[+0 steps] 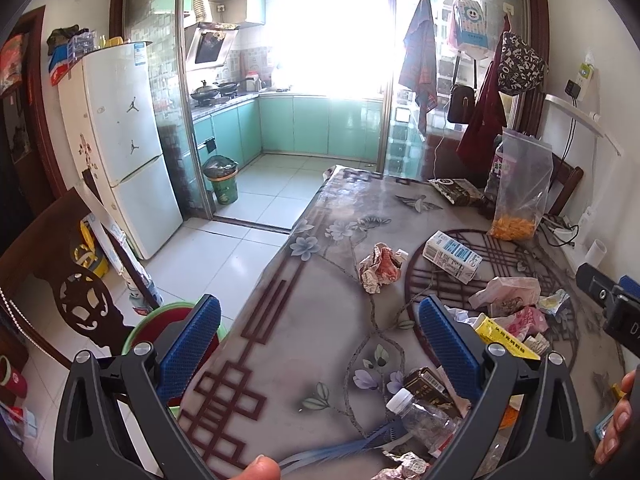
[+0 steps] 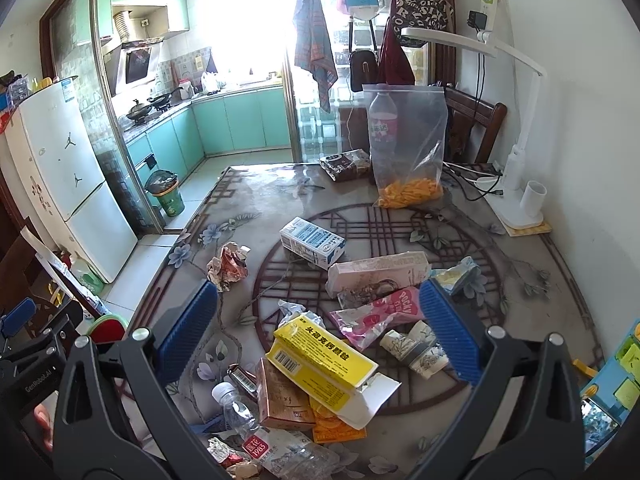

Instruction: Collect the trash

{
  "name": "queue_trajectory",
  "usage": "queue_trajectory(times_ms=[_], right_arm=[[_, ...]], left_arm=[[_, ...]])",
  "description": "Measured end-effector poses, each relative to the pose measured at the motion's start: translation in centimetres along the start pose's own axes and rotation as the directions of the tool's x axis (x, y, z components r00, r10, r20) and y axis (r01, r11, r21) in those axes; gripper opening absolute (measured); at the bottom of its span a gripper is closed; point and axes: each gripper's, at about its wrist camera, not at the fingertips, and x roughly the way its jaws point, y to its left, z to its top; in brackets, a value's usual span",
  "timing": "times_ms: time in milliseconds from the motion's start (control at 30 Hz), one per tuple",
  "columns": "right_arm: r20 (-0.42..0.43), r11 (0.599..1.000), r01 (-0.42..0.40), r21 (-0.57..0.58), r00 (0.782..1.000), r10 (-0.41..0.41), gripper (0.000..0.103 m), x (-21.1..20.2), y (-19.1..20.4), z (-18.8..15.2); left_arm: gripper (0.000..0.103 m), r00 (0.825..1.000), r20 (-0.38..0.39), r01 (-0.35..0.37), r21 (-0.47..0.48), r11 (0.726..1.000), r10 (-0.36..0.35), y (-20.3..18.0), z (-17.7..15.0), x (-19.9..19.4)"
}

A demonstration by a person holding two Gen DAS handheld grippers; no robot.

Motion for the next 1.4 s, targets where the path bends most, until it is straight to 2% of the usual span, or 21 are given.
queue_trajectory(times_ms=[100, 233, 333, 467, 533, 1400], right_arm=[[0.000, 1.000, 0.003, -0.005, 1.000, -0.003, 0.100, 0.1, 0.0, 0.0], [-0.001, 1.000, 0.002, -0.004, 1.000, -0.002, 0.100, 0.3, -0.1, 0.0], [-0.004, 1.000, 0.004, -0.007, 1.000, -0.004, 0.100, 0.5, -0.2, 0.1], [0.001, 1.000, 0.008, -0.001, 1.000, -0.008, 0.100, 0.8, -0.7, 0.5], [0.001, 1.000, 0.011, 0.000, 1.000, -0.011, 0.100, 0.9, -1.0, 0.5], [-0.020, 1.000, 0.014, -0.007, 1.000, -0.014, 0.100, 1.6, -0.9, 0.6]], left_arm=[[0.095, 0.999, 0.008, 0.033, 0.008, 0.999, -0.033, -0.3, 0.2, 0.1], [0.095, 0.997, 0.056, 0.048, 0.041, 0.998, -0.051, -1.0, 0.5, -0.4], [0.095, 0.996, 0.036, 0.077, 0.039, 0.996, -0.079, -1.4, 0.9, -0.3], [0.095, 0.999, 0.027, 0.015, 0.058, 0.998, -0.016, -1.9, 0.9, 0.1], [0.095, 1.000, 0.017, 0.005, 0.054, 0.999, -0.006, -1.9, 0.9, 0.3], [0.095, 1.000, -0.031, -0.002, 0.051, 0.999, 0.004, -1.3, 0.7, 1.8]])
